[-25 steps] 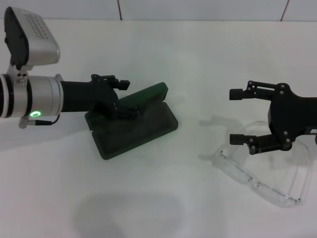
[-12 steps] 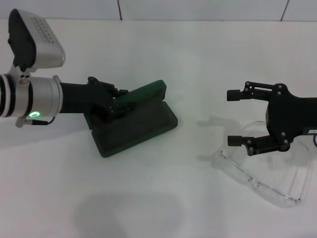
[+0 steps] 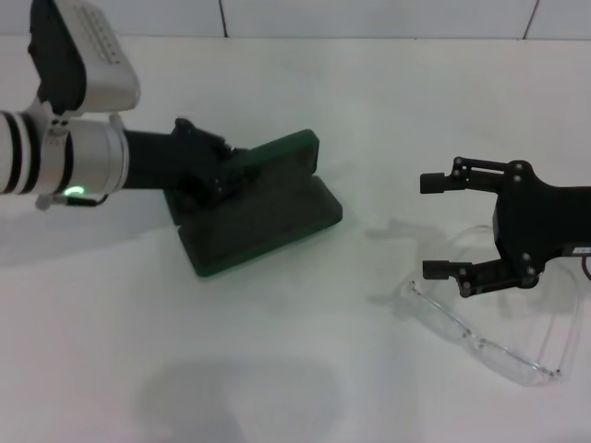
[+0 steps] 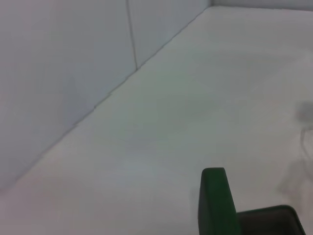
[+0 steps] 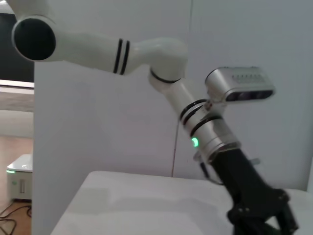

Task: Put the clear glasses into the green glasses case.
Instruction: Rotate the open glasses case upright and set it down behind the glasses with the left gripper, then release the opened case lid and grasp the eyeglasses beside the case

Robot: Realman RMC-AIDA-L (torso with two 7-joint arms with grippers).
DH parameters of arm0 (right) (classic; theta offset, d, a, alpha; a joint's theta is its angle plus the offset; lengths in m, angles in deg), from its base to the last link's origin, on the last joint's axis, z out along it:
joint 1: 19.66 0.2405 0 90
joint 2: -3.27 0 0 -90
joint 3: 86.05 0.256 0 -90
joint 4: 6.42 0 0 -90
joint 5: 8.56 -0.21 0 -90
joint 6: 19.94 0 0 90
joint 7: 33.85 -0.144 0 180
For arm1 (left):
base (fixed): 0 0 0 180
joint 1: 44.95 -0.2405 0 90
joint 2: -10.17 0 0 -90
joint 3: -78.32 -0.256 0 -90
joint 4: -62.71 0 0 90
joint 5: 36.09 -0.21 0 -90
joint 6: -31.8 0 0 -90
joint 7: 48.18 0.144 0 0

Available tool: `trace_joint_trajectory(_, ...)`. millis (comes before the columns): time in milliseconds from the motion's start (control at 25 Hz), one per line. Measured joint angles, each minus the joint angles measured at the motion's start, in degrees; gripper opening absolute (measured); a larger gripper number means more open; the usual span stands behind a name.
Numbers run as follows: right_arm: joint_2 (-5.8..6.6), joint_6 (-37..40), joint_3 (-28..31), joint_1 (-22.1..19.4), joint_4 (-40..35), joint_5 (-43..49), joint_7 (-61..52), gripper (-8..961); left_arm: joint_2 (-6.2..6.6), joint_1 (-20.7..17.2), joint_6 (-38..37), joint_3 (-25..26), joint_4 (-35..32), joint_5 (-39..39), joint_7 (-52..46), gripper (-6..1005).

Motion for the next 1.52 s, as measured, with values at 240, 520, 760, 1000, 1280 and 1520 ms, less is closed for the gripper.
trace_joint_trajectory(240, -0.31, 0.86, -0.18, 0.06, -0.4, 4.24, 0.7, 869, -0.24, 3.89, -0.46, -0.97, 0.63, 0.73, 5.4, 213)
trace_joint_trajectory(520, -2.21, 2.52, -0.18, 0.19, -0.4, 10.01, 2.7, 869, -0.1, 11.86, -0.54, -1.43, 8.35, 0.54, 12.61, 228)
trace_joint_trajectory(760, -2.97, 2.68, -0.18, 0.04, -0.25, 10.3, 2.98, 870, 0.35, 17.85, -0.95, -1.53, 15.4, 0.42, 16.19, 240)
trace_joint_trajectory(1000, -3.11, 2.71, -0.24, 0.3, -0.24, 10.35, 2.57, 869, -0.29, 17.92, -1.88, -1.53, 16.09, 0.57, 17.56, 253)
trace_joint_trajectory(1280, -3.13, 2.71, -0.87, 0.44, -0.31, 10.35, 2.37, 868, -0.5, 17.13, -1.4, -1.39, 15.85, 1.1, 17.28, 268)
trace_joint_trajectory(1520, -3.14, 2.69, -0.86, 0.5, -0.33, 10.35, 2.43, 867, -0.53, 17.28, -1.89, -1.51, 15.53, 1.19, 16.74, 301)
